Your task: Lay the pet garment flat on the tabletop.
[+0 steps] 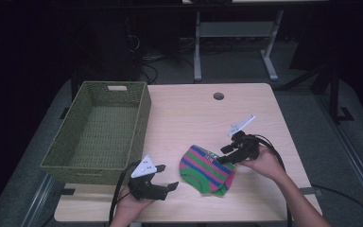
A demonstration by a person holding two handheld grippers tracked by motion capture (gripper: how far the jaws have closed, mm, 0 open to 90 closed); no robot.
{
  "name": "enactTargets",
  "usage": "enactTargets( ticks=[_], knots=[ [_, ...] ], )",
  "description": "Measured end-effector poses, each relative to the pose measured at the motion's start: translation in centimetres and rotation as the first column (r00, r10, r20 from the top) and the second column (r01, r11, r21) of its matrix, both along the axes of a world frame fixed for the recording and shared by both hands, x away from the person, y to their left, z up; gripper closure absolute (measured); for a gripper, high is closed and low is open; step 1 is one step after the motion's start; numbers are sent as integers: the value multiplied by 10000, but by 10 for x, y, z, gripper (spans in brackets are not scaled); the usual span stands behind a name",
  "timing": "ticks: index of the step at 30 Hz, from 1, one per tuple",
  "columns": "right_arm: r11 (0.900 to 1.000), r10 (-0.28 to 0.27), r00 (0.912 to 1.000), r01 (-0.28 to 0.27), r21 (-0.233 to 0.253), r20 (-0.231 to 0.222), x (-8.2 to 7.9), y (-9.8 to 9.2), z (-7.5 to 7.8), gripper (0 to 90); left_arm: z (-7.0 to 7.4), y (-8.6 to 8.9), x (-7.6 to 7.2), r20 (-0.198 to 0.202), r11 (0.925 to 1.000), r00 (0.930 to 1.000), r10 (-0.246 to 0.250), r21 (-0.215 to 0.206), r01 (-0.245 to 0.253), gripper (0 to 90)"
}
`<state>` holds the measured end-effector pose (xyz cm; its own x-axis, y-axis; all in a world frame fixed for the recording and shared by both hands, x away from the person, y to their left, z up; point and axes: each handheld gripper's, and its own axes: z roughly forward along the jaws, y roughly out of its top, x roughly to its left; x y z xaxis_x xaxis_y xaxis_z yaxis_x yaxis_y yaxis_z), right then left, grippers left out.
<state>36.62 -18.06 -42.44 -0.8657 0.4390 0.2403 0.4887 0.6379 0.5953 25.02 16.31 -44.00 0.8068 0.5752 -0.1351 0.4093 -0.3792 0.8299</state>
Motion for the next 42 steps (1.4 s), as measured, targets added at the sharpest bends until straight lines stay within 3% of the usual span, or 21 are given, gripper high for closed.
enactTargets(
  ticks=[7,12,17,22,27,34,42],
  knots=[
    [9999,-65,9984,71,-105,565,-13,-6,16,403,0,-2,0,36,10000,10000,-12,5,12,214],
    [9996,204,9948,-182,-231,1001,-28,-6,22,391,1,-3,-1,57,10000,10000,-24,-38,24,219],
    [9981,616,9929,-613,-56,1019,-43,-1,25,387,1,-3,-1,31,10000,10000,-42,7,42,220],
    [9945,1005,9911,-1027,222,869,-55,6,18,389,1,-2,-2,51,10000,10000,-38,22,38,220],
    [9902,1400,9872,-1396,-106,766,-63,16,5,407,2,-1,-2,67,10000,10000,19,-18,-19,220],
    [9765,2138,9744,-2113,-414,691,-71,30,-7,442,2,0,-1,34,10000,10000,33,-34,-33,220],
    [9689,2375,9688,-2311,-884,706,-75,41,-15,466,2,-1,-1,17,10000,10000,-47,-45,47,224]
  ],
)
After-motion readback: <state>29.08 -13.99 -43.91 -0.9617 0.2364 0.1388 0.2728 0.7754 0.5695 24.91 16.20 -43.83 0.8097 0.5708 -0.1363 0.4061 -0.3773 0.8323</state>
